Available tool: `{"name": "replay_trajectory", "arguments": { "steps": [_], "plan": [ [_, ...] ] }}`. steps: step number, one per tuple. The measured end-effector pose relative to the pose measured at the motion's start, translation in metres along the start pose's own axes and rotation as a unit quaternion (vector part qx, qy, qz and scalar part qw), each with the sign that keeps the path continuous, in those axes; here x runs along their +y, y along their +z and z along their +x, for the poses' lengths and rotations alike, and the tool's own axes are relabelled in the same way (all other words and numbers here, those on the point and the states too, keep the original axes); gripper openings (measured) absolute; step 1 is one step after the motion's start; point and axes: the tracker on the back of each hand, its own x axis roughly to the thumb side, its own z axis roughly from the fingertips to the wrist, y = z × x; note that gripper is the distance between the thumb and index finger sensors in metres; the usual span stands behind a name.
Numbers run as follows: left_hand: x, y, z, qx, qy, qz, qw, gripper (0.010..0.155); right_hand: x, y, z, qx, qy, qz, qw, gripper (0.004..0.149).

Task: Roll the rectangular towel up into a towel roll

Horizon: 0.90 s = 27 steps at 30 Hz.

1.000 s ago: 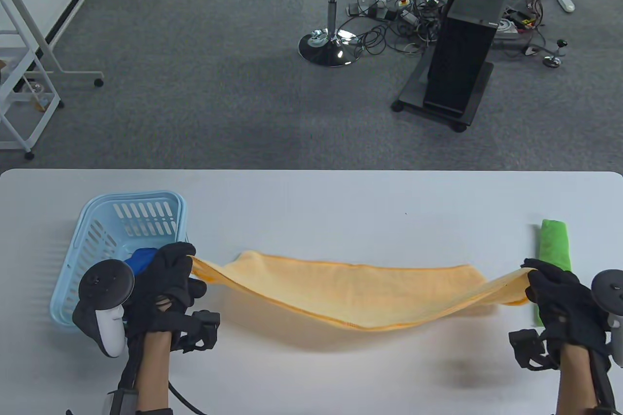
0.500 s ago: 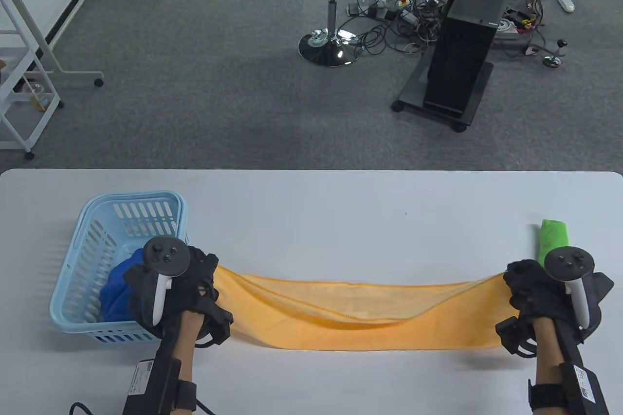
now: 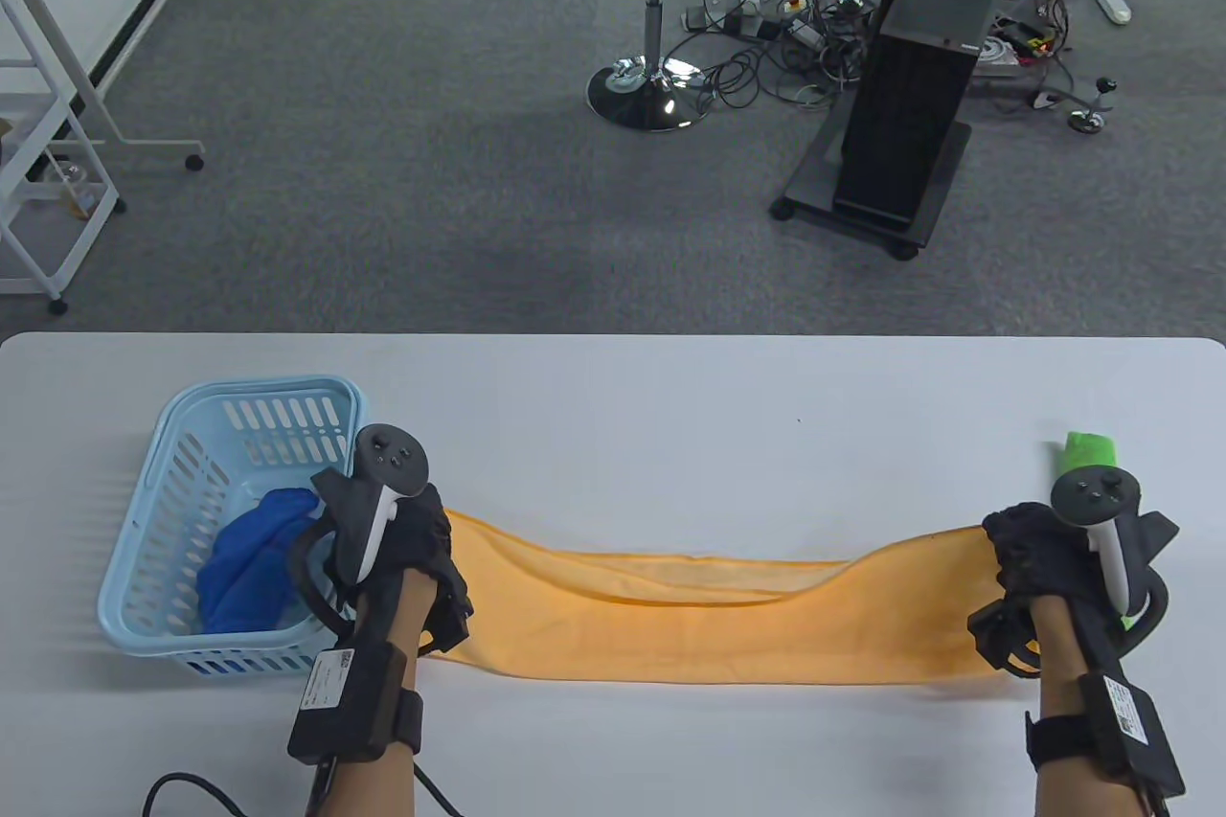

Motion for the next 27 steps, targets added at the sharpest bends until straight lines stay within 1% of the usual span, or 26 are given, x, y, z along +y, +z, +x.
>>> {"name": "replay_trajectory", "arguments": {
  "steps": [4, 8, 9, 11, 13, 14, 16, 18, 20, 21, 22, 23, 24, 25, 26, 27],
  "plan": [
    [0.012, 0.008, 0.003, -0.006, 0.031, 0.008, 0.999, 0.055, -0.010, 0.010, 0.006, -0.009, 0.004, -0.022, 1.000, 0.070],
    [0.026, 0.019, 0.001, -0.020, 0.056, 0.005, 0.998, 0.057, -0.025, 0.021, 0.007, -0.011, 0.006, -0.038, 0.999, 0.072],
    [0.030, 0.025, 0.001, -0.031, 0.066, 0.001, 0.997, 0.057, -0.032, 0.026, 0.009, -0.011, 0.004, -0.046, 0.999, 0.072],
    [0.031, 0.036, 0.005, -0.060, 0.084, -0.008, 0.995, 0.055, -0.037, 0.032, 0.012, -0.022, 0.000, -0.050, 0.999, 0.071],
    [0.025, 0.051, 0.013, -0.098, 0.094, -0.018, 0.991, 0.054, -0.039, 0.042, 0.022, -0.041, -0.001, -0.049, 0.998, 0.069],
    [0.018, 0.059, 0.019, -0.123, 0.097, -0.031, 0.987, 0.053, -0.037, 0.048, 0.029, -0.061, -0.001, -0.039, 0.997, 0.068],
    [0.001, 0.072, 0.031, -0.157, 0.094, -0.055, 0.981, 0.052, -0.024, 0.060, 0.047, -0.096, -0.003, -0.003, 0.995, 0.067],
    [-0.019, 0.085, 0.044, -0.192, 0.086, -0.076, 0.975, 0.049, -0.010, 0.070, 0.062, -0.125, 0.005, 0.020, 0.992, 0.065],
    [-0.051, 0.098, 0.061, -0.259, 0.070, -0.113, 0.957, 0.044, 0.018, 0.084, 0.086, -0.170, 0.035, 0.055, 0.983, 0.063],
    [-0.064, 0.102, 0.067, -0.279, 0.058, -0.130, 0.950, 0.043, 0.029, 0.089, 0.093, -0.183, 0.048, 0.070, 0.979, 0.060],
    [-0.084, 0.107, 0.075, -0.308, 0.040, -0.153, 0.938, 0.043, 0.047, 0.097, 0.105, -0.207, 0.064, 0.103, 0.971, 0.059],
    [-0.101, 0.110, 0.081, -0.328, 0.023, -0.155, 0.932, 0.042, 0.065, 0.105, 0.115, -0.218, 0.079, 0.136, 0.963, 0.057],
    [-0.112, 0.112, 0.085, -0.338, 0.007, -0.154, 0.929, 0.042, 0.077, 0.111, 0.121, -0.228, 0.088, 0.156, 0.957, 0.057],
    [-0.126, 0.116, 0.090, -0.350, -0.017, -0.151, 0.924, 0.043, 0.094, 0.119, 0.131, -0.249, 0.102, 0.165, 0.949, 0.059],
    [-0.135, 0.119, 0.093, -0.359, -0.036, -0.153, 0.920, 0.044, 0.107, 0.123, 0.139, -0.264, 0.120, 0.172, 0.941, 0.061],
    [-0.144, 0.123, 0.096, -0.363, -0.063, -0.168, 0.914, 0.048, 0.119, 0.127, 0.144, -0.278, 0.145, 0.188, 0.931, 0.065]
  ]
}}
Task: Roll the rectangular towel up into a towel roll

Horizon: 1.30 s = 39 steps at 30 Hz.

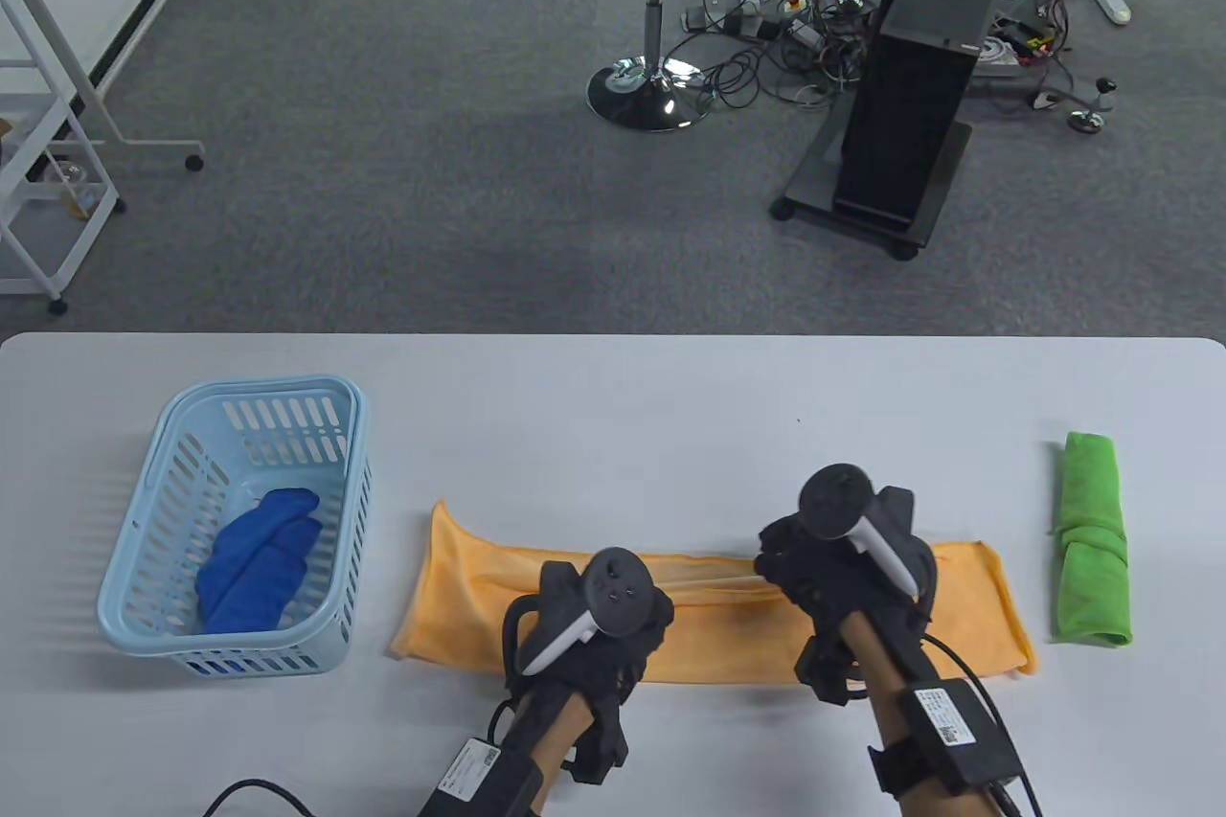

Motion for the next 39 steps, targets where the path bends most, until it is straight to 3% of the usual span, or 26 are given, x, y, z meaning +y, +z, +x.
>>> {"name": "replay_trajectory", "arguments": {
  "steps": [3, 6, 9, 13, 14, 15, 16, 20, 27, 28, 29, 33, 37, 39],
  "plan": [
    [-0.016, -0.003, 0.005, -0.005, -0.063, -0.009, 0.998, 0.061, 0.030, -0.018, 0.012, 0.000, 0.083, 0.102, 0.991, 0.082],
    [-0.022, -0.004, 0.004, -0.004, -0.084, 0.002, 0.996, 0.066, 0.039, -0.028, 0.014, -0.010, 0.060, 0.040, 0.997, 0.082],
    [-0.027, -0.006, 0.005, -0.004, -0.102, -0.008, 0.995, 0.068, 0.043, -0.036, 0.015, 0.002, 0.043, 0.054, 0.998, 0.089],
    [-0.036, -0.012, 0.015, -0.016, -0.112, -0.010, 0.994, 0.071, 0.048, -0.046, 0.022, 0.011, 0.066, 0.004, 0.998, 0.070],
    [-0.040, -0.014, 0.019, -0.015, -0.121, -0.017, 0.992, 0.067, 0.047, -0.047, 0.024, 0.013, 0.073, -0.021, 0.997, 0.063],
    [-0.039, -0.015, 0.022, -0.011, -0.132, -0.006, 0.991, 0.058, 0.045, -0.047, 0.026, 0.012, 0.064, -0.042, 0.997, 0.048],
    [-0.038, -0.016, 0.024, -0.012, -0.127, 0.015, 0.992, 0.045, 0.044, -0.047, 0.026, 0.011, 0.053, -0.046, 0.997, 0.044],
    [-0.019, -0.011, 0.020, 0.004, -0.083, 0.036, 0.996, 0.041, 0.031, -0.045, 0.016, 0.024, -0.041, 0.011, 0.999, 0.045],
    [0.036, 0.010, -0.014, 0.047, 0.018, 0.120, 0.992, 0.040, -0.013, -0.023, 0.008, 0.015, -0.218, -0.019, 0.976, 0.047],
    [0.046, 0.013, -0.019, 0.056, 0.034, 0.130, 0.989, 0.040, -0.024, -0.015, 0.010, -0.003, -0.251, -0.023, 0.968, 0.049],
    [0.056, 0.016, -0.024, 0.059, 0.049, 0.143, 0.987, 0.039, -0.034, -0.009, 0.012, -0.022, -0.271, -0.020, 0.962, 0.060],
    [0.094, 0.028, -0.036, 0.062, 0.113, 0.197, 0.972, 0.039, -0.066, 0.023, 0.024, -0.108, -0.266, 0.021, 0.958, 0.076],
    [0.119, 0.039, -0.038, 0.059, 0.107, 0.222, 0.967, 0.040, -0.084, 0.048, 0.037, -0.145, -0.217, 0.016, 0.965, 0.071],
    [0.129, 0.045, -0.039, 0.056, 0.123, 0.232, 0.963, 0.040, -0.092, 0.062, 0.046, -0.143, -0.162, -0.038, 0.976, 0.057]
  ]
}}
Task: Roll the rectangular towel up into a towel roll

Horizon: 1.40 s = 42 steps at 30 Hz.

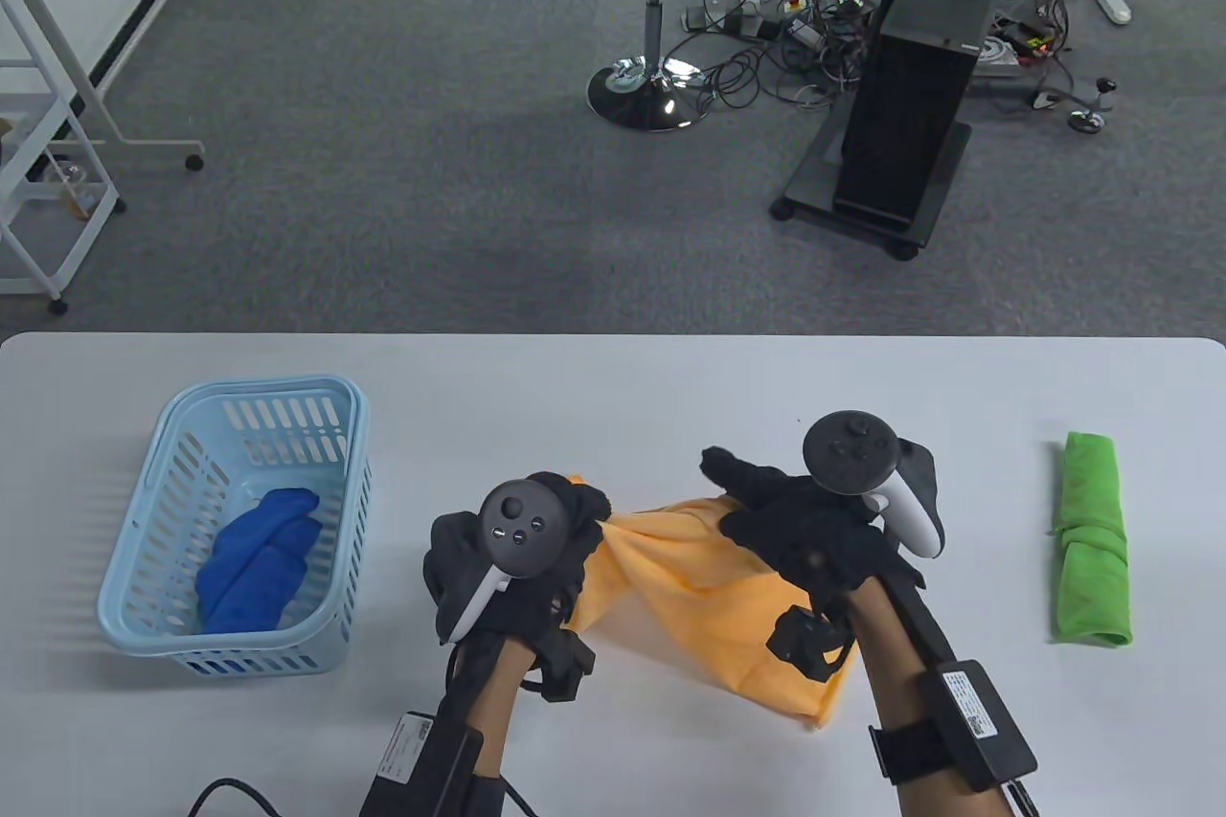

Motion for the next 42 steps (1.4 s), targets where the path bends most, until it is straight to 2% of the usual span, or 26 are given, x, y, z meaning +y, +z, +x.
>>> {"name": "replay_trajectory", "arguments": {
  "steps": [3, 5, 7, 10, 12, 13, 15, 16, 18, 19, 21, 22, 26, 30, 32, 34, 35, 37, 39, 41, 42],
  "plan": [
    [0.012, 0.002, -0.002, 0.001, 0.025, 0.010, 1.000, 0.040, -0.004, 0.009, 0.013, -0.005, 0.035, -0.064, 0.997, 0.050],
    [0.019, 0.004, -0.004, 0.004, 0.033, 0.003, 0.999, 0.042, -0.007, 0.015, 0.020, -0.006, 0.017, -0.088, 0.996, 0.048],
    [0.027, 0.009, -0.006, 0.007, 0.051, 0.020, 0.998, 0.043, -0.012, 0.021, 0.026, -0.003, -0.021, -0.148, 0.989, 0.046],
    [0.042, 0.017, -0.003, -0.006, 0.079, 0.052, 0.996, 0.047, -0.016, 0.025, 0.034, 0.005, -0.018, -0.139, 0.990, 0.045],
    [0.047, 0.020, 0.003, -0.029, 0.097, 0.053, 0.993, 0.047, -0.018, 0.026, 0.038, -0.002, -0.012, -0.141, 0.990, 0.045],
    [0.047, 0.019, 0.008, -0.051, 0.103, 0.042, 0.992, 0.049, -0.018, 0.026, 0.040, -0.005, -0.017, -0.141, 0.990, 0.044],
    [0.043, 0.016, 0.019, -0.079, 0.093, 0.002, 0.993, 0.067, -0.019, 0.027, 0.042, -0.005, -0.026, -0.137, 0.990, 0.044],
    [0.038, 0.011, 0.027, -0.094, 0.070, -0.035, 0.992, 0.076, -0.019, 0.028, 0.045, -0.012, -0.033, -0.132, 0.991, 0.044],
    [0.028, 0.002, 0.038, -0.109, 0.011, -0.082, 0.991, 0.083, -0.021, 0.031, 0.048, -0.019, -0.036, -0.123, 0.992, 0.044],
    [0.024, -0.002, 0.043, -0.103, -0.032, -0.087, 0.990, 0.082, -0.023, 0.034, 0.049, -0.022, -0.036, -0.131, 0.990, 0.044],
    [0.022, -0.005, 0.050, -0.106, -0.067, -0.039, 0.991, 0.049, -0.029, 0.038, 0.050, -0.021, -0.021, -0.138, 0.990, 0.044],
    [0.022, -0.005, 0.051, -0.108, -0.063, -0.023, 0.992, 0.046, -0.031, 0.040, 0.049, -0.018, -0.011, -0.141, 0.990, 0.045],
    [0.033, -0.003, 0.060, -0.109, -0.026, -0.027, 0.993, 0.046, -0.042, 0.045, 0.041, 0.007, 0.015, -0.148, 0.989, 0.048],
    [0.042, -0.002, 0.068, -0.100, -0.052, -0.025, 0.993, 0.047, -0.045, 0.053, 0.038, 0.001, -0.008, -0.187, 0.982, 0.075],
    [0.042, -0.003, 0.074, -0.103, -0.061, -0.036, 0.992, 0.048, -0.039, 0.051, 0.044, -0.034, -0.014, -0.158, 0.987, 0.080],
    [0.039, -0.004, 0.080, -0.106, -0.065, -0.051, 0.991, 0.049, -0.025, 0.045, 0.052, -0.048, 0.010, -0.089, 0.995, 0.087],
    [0.037, -0.004, 0.082, -0.109, -0.065, -0.055, 0.990, 0.049, -0.020, 0.042, 0.054, -0.050, 0.020, -0.079, 0.995, 0.087],
    [0.037, -0.005, 0.084, -0.105, -0.072, -0.056, 0.990, 0.048, -0.009, 0.033, 0.055, -0.041, 0.061, -0.071, 0.995, 0.076],
    [0.041, -0.006, 0.082, -0.095, -0.080, -0.051, 0.991, 0.048, -0.008, 0.029, 0.052, -0.029, 0.089, -0.091, 0.991, 0.056],
    [0.046, -0.008, 0.078, -0.090, -0.088, -0.045, 0.991, 0.049, -0.011, 0.028, 0.049, -0.022, 0.098, -0.109, 0.989, 0.050],
    [0.048, -0.011, 0.075, -0.079, -0.097, -0.041, 0.991, 0.049, -0.013, 0.026, 0.047, -0.023, 0.112, -0.099, 0.989, 0.051]
  ]
}}
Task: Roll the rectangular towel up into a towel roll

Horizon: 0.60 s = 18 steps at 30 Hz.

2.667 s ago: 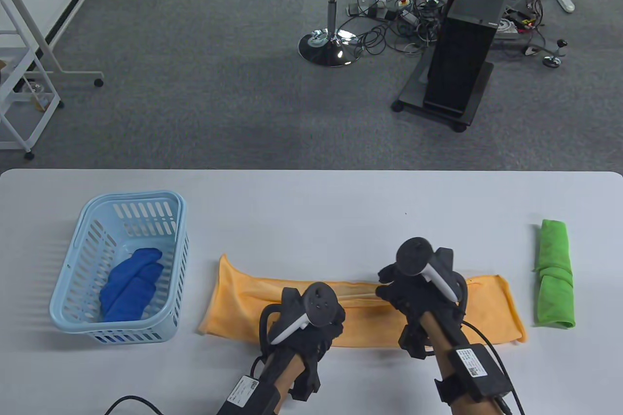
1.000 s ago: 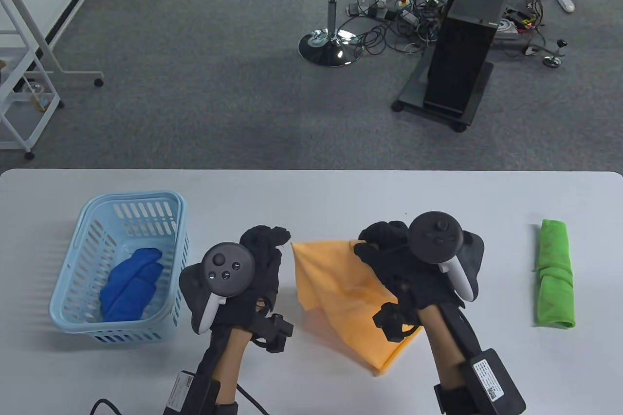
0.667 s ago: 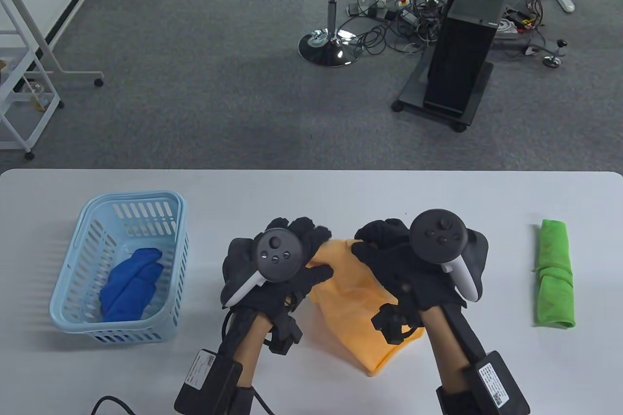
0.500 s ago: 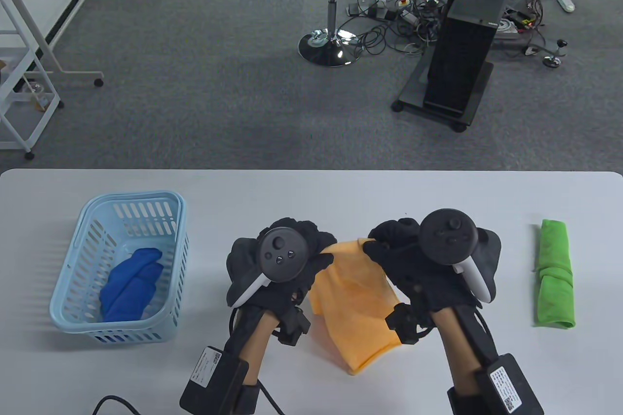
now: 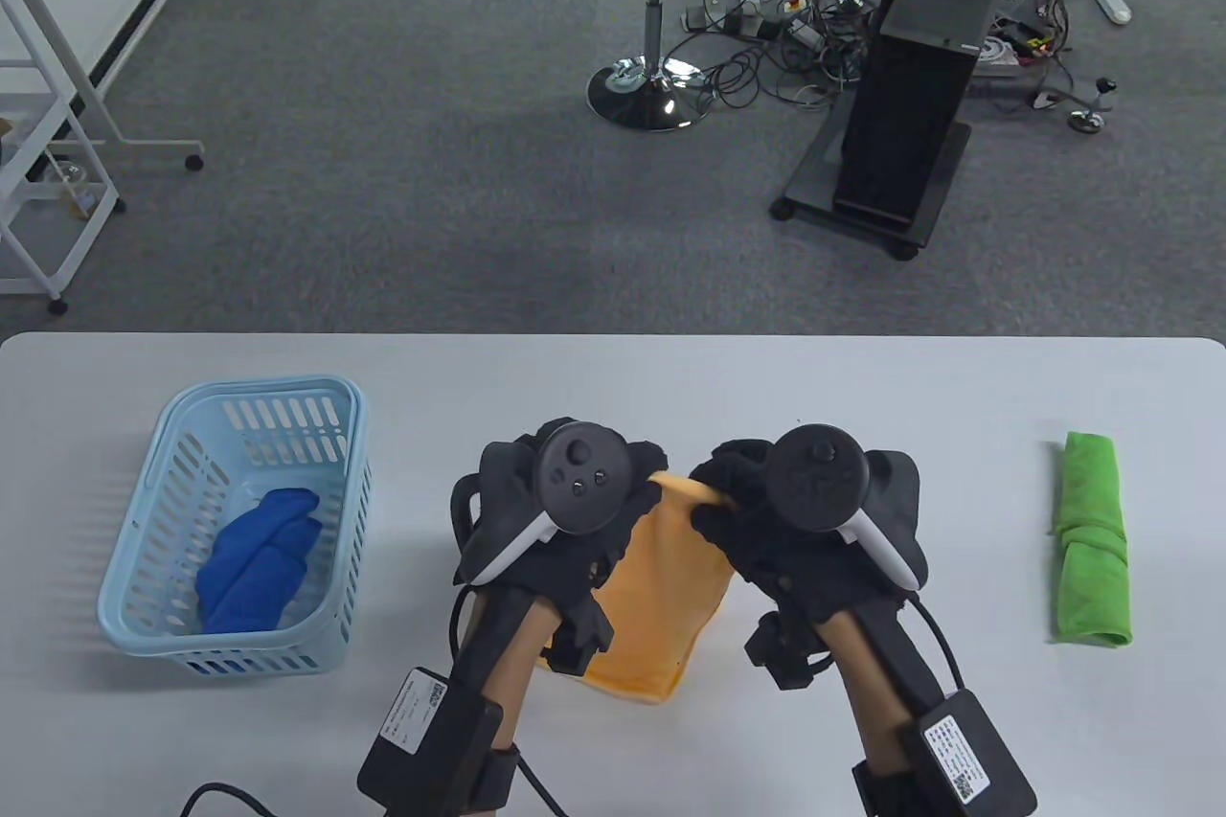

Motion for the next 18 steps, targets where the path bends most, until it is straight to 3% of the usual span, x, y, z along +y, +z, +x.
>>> {"name": "replay_trajectory", "arguments": {
  "steps": [4, 7, 11, 14, 16, 18],
  "plan": [
    [-0.003, -0.016, -0.006, 0.035, -0.103, 0.003, 0.994, 0.050, 0.002, -0.015, -0.007, 0.034, 0.056, -0.030, 0.997, 0.049],
    [-0.011, -0.033, -0.015, 0.076, -0.099, -0.030, 0.992, 0.051, 0.011, -0.034, -0.016, 0.078, 0.026, -0.017, 0.996, 0.051],
    [-0.015, -0.053, -0.034, 0.111, 0.066, -0.041, 0.991, 0.050, 0.016, -0.063, -0.034, 0.140, -0.074, -0.042, 0.987, 0.050],
    [-0.012, -0.066, -0.039, 0.114, 0.179, 0.009, 0.977, 0.048, 0.013, -0.080, -0.039, 0.142, -0.198, -0.077, 0.967, 0.048],
    [-0.004, -0.078, -0.035, 0.088, 0.230, 0.039, 0.968, 0.046, 0.000, -0.092, -0.038, 0.119, -0.243, -0.099, 0.958, 0.048],
    [0.012, -0.088, -0.027, 0.037, 0.265, 0.068, 0.961, 0.046, -0.023, -0.100, -0.035, 0.087, -0.244, -0.169, 0.951, 0.048]
  ]
}}
